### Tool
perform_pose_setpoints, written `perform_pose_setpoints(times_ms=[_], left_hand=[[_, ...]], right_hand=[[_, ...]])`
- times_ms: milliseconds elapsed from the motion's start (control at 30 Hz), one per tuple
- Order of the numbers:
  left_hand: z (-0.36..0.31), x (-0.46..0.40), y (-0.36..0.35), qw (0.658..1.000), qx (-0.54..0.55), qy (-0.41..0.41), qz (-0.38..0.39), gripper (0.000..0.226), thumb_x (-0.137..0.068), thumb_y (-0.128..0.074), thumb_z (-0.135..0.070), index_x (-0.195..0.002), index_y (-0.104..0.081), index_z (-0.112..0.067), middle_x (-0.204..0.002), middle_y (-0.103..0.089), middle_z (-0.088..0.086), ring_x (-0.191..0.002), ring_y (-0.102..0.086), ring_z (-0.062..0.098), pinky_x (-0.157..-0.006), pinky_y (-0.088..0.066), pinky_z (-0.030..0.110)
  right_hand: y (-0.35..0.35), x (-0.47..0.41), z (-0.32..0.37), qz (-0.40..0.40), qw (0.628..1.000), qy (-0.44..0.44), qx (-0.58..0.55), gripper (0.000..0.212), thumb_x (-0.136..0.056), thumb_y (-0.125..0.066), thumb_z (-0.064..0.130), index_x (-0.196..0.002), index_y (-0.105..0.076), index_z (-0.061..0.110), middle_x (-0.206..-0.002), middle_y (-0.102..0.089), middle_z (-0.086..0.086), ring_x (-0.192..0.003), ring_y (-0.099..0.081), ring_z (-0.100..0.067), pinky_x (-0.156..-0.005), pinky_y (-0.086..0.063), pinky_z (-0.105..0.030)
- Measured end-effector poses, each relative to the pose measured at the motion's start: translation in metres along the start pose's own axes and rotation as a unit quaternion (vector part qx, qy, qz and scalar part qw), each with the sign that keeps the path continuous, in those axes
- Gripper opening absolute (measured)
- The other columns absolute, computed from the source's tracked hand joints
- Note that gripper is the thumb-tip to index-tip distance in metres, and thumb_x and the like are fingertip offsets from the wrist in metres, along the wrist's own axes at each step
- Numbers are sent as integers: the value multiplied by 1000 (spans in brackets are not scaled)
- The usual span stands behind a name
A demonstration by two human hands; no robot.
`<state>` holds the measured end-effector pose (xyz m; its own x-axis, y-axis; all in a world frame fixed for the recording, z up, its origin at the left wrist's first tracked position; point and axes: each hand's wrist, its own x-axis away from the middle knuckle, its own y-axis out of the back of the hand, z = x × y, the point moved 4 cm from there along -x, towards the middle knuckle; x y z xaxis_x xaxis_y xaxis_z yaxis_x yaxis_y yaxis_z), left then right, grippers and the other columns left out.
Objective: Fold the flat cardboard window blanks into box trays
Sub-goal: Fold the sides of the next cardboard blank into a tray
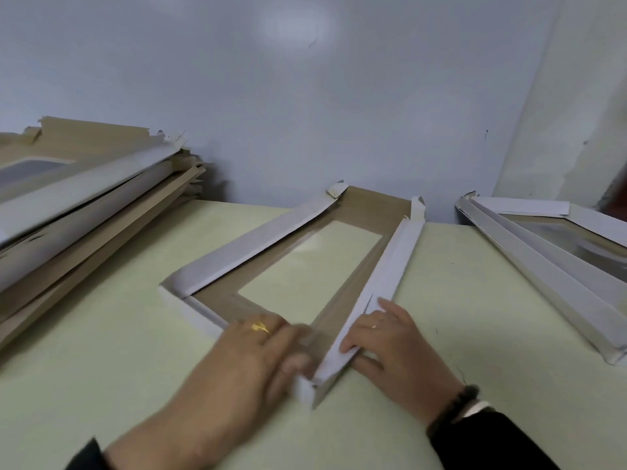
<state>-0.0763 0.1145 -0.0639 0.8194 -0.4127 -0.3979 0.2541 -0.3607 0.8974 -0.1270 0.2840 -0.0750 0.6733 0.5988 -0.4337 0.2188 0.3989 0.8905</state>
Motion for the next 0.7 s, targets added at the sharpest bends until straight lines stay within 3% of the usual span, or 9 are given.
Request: perform_pose_setpoints(times_ms=[67,167,200,267,367,500,567,633,700], left_hand=[[-20,-1,-16,998,-39,-33,34,46,-89,-33,-50,-93,-69,-22,-75,-62,-12,-66,-61,6,-60,-41,18],[-26,-2,-17,995,-84,-34,53,14,-76,-65,-36,-80,-68,-23,-67,-62,-13,-59,-61,2,-49,-44,14],[-21,-3,-13,995,-73,-9,71,15,-82,-63,-37,-92,-65,-25,-78,-64,-13,-71,-62,1,-56,-46,16],[-2,6,-8,998,-18,37,46,30,-96,-36,-38,-123,-48,-37,-108,-60,-16,-98,-56,1,-74,-43,17],[27,18,4,996,-14,90,17,35,-95,-37,-30,-126,-44,-46,-102,-60,-15,-96,-55,4,-74,-42,16],[75,28,18,980,-5,199,29,29,-93,-47,-18,-108,-64,-36,-84,-61,-18,-86,-55,7,-77,-41,20],[86,29,26,975,5,220,14,30,-90,-54,-12,-82,-67,-38,-67,-56,-23,-74,-51,6,-67,-39,22],[95,30,31,968,9,249,-32,49,-87,-60,-7,-51,-46,-37,-50,-45,-16,-61,-42,6,-59,-29,22],[102,31,32,962,-9,269,-51,50,-86,-61,-6,-50,-38,-33,-49,-38,-10,-61,-41,8,-62,-27,29]], right_hand=[[-9,-6,18,23,999,37,-6,10,-58,-64,10,-65,-64,17,-65,-61,5,-66,-61,-17,-87,-37,-31],[-15,-6,22,26,998,48,-28,2,-69,-64,13,-68,-64,14,-66,-58,3,-68,-57,-21,-80,-40,-31],[-14,-7,17,25,998,28,-44,7,-76,-62,17,-70,-65,13,-69,-58,2,-70,-57,-21,-81,-37,-30],[-12,-6,4,22,998,-5,-61,19,-84,-53,22,-77,-67,13,-76,-61,1,-78,-57,-22,-83,-33,-30],[-9,-5,-12,19,998,-34,-51,24,-86,-47,24,-80,-66,11,-78,-61,1,-79,-57,-21,-77,-33,-28],[-3,-1,-30,3,997,-74,-31,20,-85,-57,18,-69,-60,7,-67,-53,0,-69,-54,-23,-67,-29,-28],[0,5,-42,16,995,-98,-27,18,-84,-64,12,-69,-60,5,-68,-53,-4,-71,-54,-25,-67,-33,-32],[7,13,-56,18,990,-134,-34,14,-82,-67,8,-70,-61,4,-69,-52,-2,-71,-54,-26,-68,-36,-36],[17,25,-75,8,981,-191,-39,10,-81,-68,10,-72,-63,8,-70,-54,-1,-73,-53,-24,-70,-36,-36]])
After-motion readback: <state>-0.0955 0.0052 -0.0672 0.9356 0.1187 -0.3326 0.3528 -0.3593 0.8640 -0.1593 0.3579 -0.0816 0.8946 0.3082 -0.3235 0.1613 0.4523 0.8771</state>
